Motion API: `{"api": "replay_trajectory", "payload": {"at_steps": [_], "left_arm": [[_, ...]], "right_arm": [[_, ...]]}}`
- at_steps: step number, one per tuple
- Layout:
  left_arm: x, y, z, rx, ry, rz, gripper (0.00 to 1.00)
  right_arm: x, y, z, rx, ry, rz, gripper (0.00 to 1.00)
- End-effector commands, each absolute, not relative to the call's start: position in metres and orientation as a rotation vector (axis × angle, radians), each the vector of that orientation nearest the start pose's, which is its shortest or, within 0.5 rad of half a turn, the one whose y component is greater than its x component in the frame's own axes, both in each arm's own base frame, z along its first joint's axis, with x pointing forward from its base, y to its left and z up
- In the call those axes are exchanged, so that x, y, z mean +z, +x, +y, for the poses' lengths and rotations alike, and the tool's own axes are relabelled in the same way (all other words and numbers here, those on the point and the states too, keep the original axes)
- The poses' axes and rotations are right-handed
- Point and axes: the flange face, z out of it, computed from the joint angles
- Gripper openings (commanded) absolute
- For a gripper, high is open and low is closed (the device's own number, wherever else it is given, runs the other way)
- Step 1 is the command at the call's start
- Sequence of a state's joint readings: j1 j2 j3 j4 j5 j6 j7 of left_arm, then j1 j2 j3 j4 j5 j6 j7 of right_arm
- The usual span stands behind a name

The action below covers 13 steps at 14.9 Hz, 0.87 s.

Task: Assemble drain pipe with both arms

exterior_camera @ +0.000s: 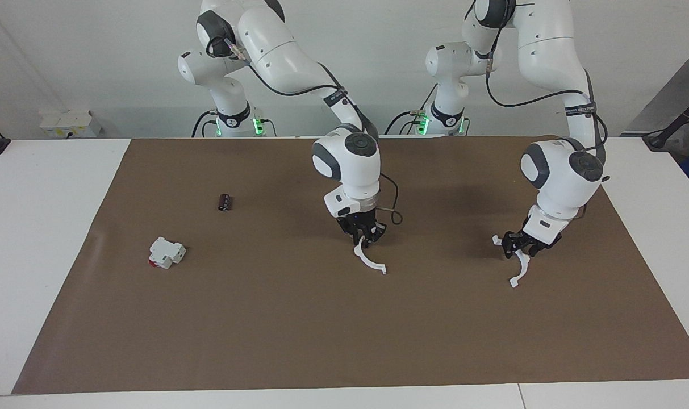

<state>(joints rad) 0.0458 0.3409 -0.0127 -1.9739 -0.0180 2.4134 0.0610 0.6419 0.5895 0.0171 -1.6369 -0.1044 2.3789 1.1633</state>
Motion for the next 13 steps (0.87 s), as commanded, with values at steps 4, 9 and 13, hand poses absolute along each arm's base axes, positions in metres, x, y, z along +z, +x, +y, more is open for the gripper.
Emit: {"api": "replay_trajectory", "payload": {"at_steps": [4, 9, 13], "left_arm": [[0.301, 0.621, 0.026, -0.203, -3.154, -0.012, 0.65], [0.302, 0.622, 0.035, -0.205, -3.153, -0.026, 0.51], [0.310, 0.624, 0.034, -0.150, -3.158, -0.023, 0.00]], "right_arm": [[0.326, 0.582, 0.427, -0.202, -3.041, 0.711, 0.80], [0.396, 0.609, 0.380, -0.100, -3.076, 0.696, 0.80], [0.460, 0.620, 0.314, -0.002, -3.115, 0.565, 0.81]]}}
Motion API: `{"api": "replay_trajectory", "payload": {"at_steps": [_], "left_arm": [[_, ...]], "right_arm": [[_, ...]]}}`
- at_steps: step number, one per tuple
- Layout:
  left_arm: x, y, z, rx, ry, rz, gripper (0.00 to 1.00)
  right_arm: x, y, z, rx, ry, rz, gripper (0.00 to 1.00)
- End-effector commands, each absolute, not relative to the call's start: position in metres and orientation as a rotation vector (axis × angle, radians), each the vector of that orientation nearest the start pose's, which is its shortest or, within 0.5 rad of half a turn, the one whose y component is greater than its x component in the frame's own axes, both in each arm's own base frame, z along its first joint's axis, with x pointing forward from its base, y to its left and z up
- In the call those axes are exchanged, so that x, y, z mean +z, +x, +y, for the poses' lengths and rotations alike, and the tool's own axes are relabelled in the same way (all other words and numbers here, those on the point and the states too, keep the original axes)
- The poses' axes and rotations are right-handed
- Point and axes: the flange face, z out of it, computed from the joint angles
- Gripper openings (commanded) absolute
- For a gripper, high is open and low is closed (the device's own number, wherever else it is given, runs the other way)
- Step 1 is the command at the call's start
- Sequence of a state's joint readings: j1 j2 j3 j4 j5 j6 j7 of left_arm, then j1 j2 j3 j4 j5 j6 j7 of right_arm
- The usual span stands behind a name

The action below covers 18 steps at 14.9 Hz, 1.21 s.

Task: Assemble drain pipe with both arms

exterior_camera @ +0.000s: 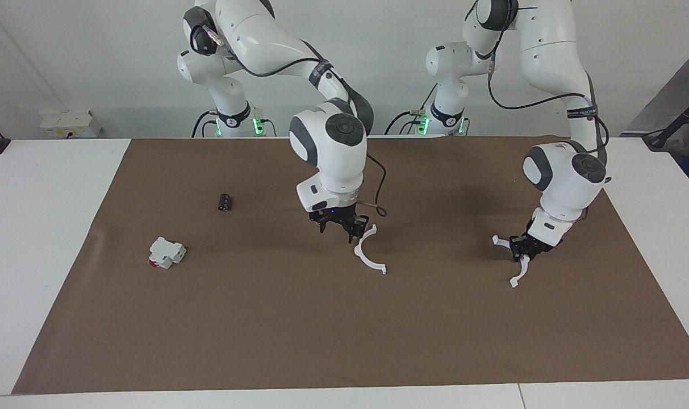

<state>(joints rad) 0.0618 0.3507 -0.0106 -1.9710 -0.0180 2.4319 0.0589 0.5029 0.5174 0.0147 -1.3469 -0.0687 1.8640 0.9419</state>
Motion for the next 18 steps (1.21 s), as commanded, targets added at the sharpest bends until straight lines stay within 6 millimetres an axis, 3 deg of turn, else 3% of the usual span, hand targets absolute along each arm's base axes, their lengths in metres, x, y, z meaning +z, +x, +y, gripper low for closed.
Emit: {"api": "replay_trajectory", "payload": {"at_steps": [1, 4, 6, 11, 13, 16, 18], "left_arm": [[0.316, 0.628, 0.029, -0.159, -3.158, -0.013, 0.00], [0.338, 0.628, 0.017, -0.214, -3.154, 0.012, 0.00], [0.347, 0.622, -0.007, -0.175, -3.161, 0.011, 0.00], [0.348, 0.610, -0.091, -0.133, -3.151, -0.140, 0.00], [0.346, 0.600, -0.134, -0.127, -3.143, -0.201, 0.00], [0.339, 0.587, -0.192, -0.169, -3.075, -0.245, 0.00], [0.331, 0.582, -0.216, -0.185, -3.057, -0.241, 0.00]], "right_arm": [[0.476, 0.622, 0.292, 0.022, -3.116, 0.534, 0.81], [0.513, 0.619, 0.238, 0.089, -3.146, 0.428, 0.81], [0.538, 0.620, 0.200, 0.084, -3.141, 0.381, 0.82], [0.583, 0.609, 0.127, 0.096, -3.167, 0.198, 0.85], [0.595, 0.605, 0.097, 0.098, -3.163, 0.152, 0.86], [0.607, 0.597, 0.071, 0.121, -3.165, 0.102, 0.87], [0.611, 0.593, 0.054, 0.138, -3.161, 0.022, 0.87]]}}
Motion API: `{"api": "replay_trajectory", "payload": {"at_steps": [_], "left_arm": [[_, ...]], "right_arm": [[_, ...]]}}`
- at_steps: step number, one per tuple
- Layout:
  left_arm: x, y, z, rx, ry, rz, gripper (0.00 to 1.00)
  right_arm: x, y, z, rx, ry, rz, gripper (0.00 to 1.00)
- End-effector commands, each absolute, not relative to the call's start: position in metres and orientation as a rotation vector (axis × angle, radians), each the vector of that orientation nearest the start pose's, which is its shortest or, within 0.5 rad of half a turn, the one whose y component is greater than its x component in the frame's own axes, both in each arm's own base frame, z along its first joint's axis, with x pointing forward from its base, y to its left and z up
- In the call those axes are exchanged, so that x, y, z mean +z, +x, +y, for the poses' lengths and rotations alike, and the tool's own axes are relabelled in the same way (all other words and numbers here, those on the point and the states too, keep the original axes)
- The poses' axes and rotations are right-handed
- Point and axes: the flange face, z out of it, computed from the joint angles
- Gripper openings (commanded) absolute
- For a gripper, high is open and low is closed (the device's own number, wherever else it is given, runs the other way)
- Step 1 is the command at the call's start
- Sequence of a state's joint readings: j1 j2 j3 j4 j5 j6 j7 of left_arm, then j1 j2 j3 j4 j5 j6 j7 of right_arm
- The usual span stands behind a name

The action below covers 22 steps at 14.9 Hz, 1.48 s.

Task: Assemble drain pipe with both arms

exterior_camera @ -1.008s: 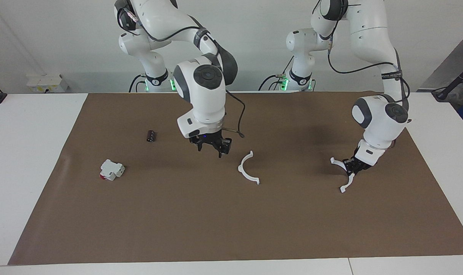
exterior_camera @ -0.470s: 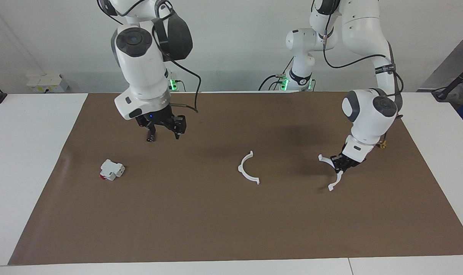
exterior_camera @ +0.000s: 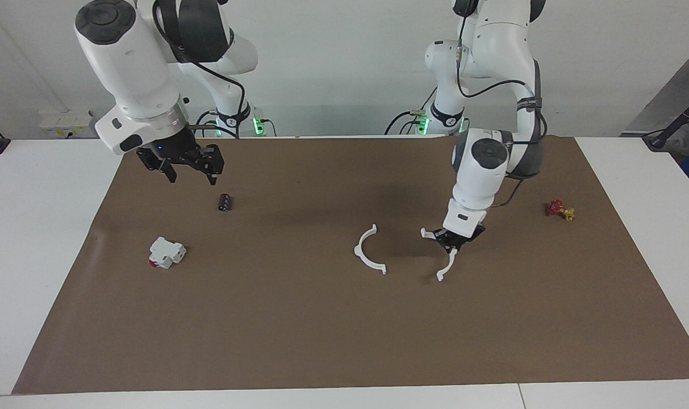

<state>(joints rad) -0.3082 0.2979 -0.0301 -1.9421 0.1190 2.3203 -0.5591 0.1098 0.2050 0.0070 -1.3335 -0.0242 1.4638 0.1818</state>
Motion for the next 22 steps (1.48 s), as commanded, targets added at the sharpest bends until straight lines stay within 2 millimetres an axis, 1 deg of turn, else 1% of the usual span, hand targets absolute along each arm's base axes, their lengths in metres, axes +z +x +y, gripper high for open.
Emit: {"api": "replay_trajectory", "payload": {"at_steps": [1, 2, 3, 4, 5, 6, 7, 9, 13, 16, 22], "left_arm": [[0.329, 0.579, -0.224, -0.183, -3.057, -0.232, 0.00], [0.326, 0.577, -0.230, -0.185, -3.060, -0.219, 0.00], [0.322, 0.574, -0.243, -0.191, -3.067, -0.192, 0.00], [0.314, 0.572, -0.253, -0.182, -3.067, -0.190, 0.00], [0.315, 0.571, -0.264, -0.201, -3.073, -0.212, 0.00], [0.309, 0.568, -0.275, -0.215, -3.082, -0.224, 0.00], [0.307, 0.566, -0.283, -0.233, -3.092, -0.213, 0.00], [0.301, 0.557, -0.292, -0.218, -3.089, -0.179, 0.00], [0.297, 0.547, -0.300, -0.192, -3.083, -0.152, 0.00], [0.294, 0.543, -0.300, -0.178, -3.079, -0.147, 0.00], [0.291, 0.537, -0.304, -0.178, -3.083, -0.126, 0.00]], "right_arm": [[0.615, 0.590, 0.048, 0.133, -3.161, -0.009, 0.87], [0.617, 0.587, 0.043, 0.139, -3.159, -0.017, 0.87], [0.618, 0.584, 0.039, 0.144, -3.159, -0.017, 0.87], [0.620, 0.580, 0.035, 0.142, -3.158, -0.031, 0.87], [0.619, 0.574, 0.032, 0.154, -3.157, -0.041, 0.87], [0.617, 0.569, 0.028, 0.164, -3.157, -0.041, 0.86], [0.617, 0.562, 0.026, 0.173, -3.156, -0.039, 0.86], [0.613, 0.552, 0.024, 0.186, -3.156, -0.035, 0.86], [0.614, 0.547, 0.024, 0.183, -3.160, -0.034, 0.86], [0.612, 0.546, 0.019, 0.186, -3.160, -0.023, 0.85], [0.612, 0.549, 0.015, 0.147, -3.160, -0.016, 0.87]]}}
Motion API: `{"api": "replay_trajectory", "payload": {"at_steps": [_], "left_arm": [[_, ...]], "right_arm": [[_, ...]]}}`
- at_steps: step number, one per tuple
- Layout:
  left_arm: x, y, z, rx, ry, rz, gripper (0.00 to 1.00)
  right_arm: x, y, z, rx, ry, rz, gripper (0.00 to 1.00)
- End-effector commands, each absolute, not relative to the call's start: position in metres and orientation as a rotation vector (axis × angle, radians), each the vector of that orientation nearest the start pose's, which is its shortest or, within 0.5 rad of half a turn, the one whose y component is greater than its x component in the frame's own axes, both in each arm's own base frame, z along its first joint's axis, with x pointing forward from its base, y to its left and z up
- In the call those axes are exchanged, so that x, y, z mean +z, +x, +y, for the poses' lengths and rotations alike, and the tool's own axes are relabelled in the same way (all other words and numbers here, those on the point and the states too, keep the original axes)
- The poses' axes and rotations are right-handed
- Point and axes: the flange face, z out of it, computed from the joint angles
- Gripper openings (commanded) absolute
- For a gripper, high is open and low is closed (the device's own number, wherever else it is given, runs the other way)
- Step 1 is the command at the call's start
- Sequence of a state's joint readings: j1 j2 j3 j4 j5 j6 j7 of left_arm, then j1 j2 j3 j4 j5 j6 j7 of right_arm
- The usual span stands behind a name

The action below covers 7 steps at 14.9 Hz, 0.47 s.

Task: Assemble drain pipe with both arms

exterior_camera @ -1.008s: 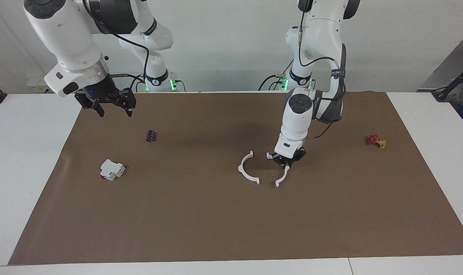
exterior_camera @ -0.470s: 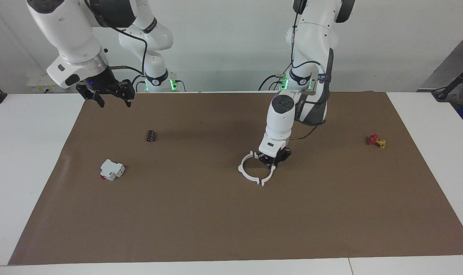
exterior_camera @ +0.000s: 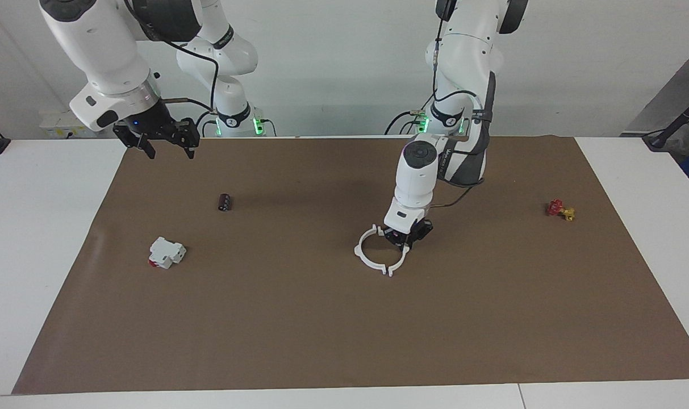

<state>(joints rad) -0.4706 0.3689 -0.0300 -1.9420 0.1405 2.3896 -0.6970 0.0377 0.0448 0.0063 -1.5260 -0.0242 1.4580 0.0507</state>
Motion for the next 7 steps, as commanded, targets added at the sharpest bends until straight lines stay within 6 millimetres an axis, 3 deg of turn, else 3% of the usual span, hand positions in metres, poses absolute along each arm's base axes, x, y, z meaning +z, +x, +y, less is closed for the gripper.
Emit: {"api": "replay_trajectory", "payload": {"at_steps": [1, 7], "left_arm": [[0.291, 0.535, -0.308, -0.182, -3.085, -0.114, 0.00], [0.288, 0.529, -0.311, -0.169, -3.081, -0.094, 0.00]], "right_arm": [[0.612, 0.550, 0.015, 0.140, -3.160, -0.016, 0.89], [0.608, 0.555, -0.009, 0.082, -3.143, -0.077, 0.92]]}}
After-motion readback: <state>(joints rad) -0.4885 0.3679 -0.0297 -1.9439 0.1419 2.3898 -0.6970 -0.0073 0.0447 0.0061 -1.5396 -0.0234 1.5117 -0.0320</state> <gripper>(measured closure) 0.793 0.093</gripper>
